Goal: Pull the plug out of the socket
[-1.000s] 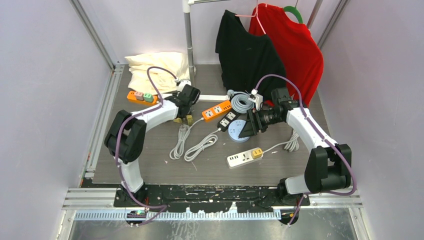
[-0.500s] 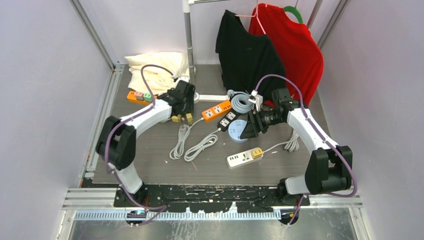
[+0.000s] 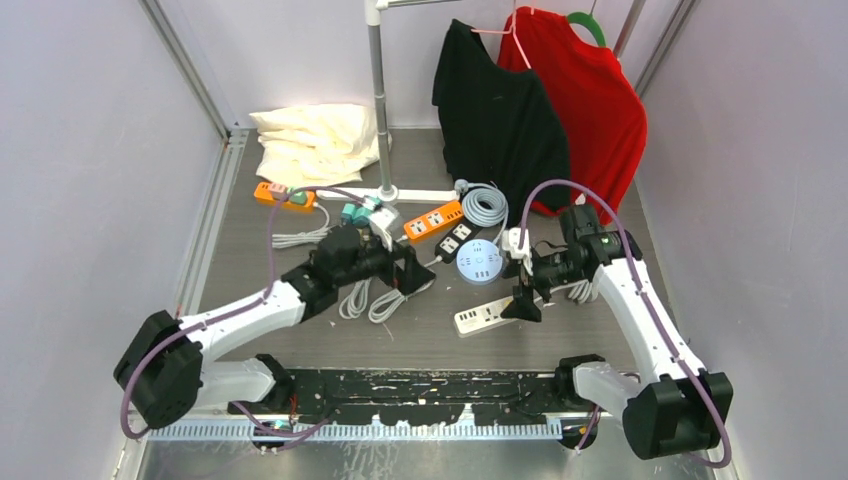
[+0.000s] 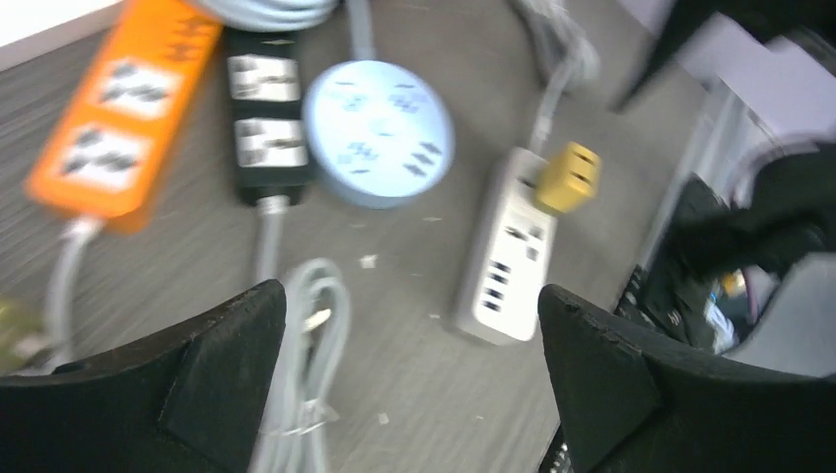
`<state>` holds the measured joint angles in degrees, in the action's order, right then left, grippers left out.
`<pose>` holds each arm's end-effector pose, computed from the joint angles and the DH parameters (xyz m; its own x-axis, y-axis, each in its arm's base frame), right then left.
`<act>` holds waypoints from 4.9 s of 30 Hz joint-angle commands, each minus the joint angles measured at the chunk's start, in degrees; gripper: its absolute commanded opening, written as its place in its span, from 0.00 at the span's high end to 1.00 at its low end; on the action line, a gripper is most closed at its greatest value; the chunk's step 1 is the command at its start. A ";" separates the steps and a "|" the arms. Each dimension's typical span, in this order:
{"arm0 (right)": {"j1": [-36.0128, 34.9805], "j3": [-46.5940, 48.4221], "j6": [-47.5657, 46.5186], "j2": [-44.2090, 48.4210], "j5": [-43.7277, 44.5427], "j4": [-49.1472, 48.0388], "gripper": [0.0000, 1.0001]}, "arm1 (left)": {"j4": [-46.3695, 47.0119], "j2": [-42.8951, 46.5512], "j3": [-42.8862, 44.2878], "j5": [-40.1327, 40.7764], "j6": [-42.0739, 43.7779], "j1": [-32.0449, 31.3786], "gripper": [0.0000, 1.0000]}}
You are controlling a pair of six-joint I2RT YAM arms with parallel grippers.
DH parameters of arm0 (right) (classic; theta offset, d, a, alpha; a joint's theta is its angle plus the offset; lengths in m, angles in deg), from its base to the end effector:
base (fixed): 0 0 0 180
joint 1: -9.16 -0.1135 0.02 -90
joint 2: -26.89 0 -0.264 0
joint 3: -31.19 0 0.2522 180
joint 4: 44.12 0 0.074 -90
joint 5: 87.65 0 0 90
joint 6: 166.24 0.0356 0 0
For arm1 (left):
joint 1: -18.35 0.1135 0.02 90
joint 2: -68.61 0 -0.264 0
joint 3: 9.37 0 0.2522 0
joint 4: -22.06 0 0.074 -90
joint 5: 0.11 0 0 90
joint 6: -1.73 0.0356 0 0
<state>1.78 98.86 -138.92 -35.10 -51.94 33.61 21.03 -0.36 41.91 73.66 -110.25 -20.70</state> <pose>0.1710 0.0513 0.2814 -0.1459 -0.5418 -0.8277 -0.9865 0.1423 0.0807 0.2019 -0.1766 0.2486 -0.5345 -0.0292 -0.8447 0.6583 0.6125 -0.4377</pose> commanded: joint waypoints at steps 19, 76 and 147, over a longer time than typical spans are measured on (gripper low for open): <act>0.09 -5.22 -31.58 -4.51 7.79 4.83 0.11 | 47.34 -24.54 -5.98 -1.67 29.21 -22.64 0.01; 0.04 -7.62 -30.49 -9.70 13.67 -1.03 0.90 | 30.00 -39.49 7.11 0.87 26.08 -24.24 1.00; 6.23 3.58 -15.73 -14.62 -5.64 13.52 0.99 | 29.64 -31.66 5.53 4.31 18.64 -24.23 0.15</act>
<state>7.90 97.18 -160.97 -46.12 -51.19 41.81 46.28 -38.32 48.05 75.83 -87.65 -45.05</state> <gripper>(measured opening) 0.376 0.834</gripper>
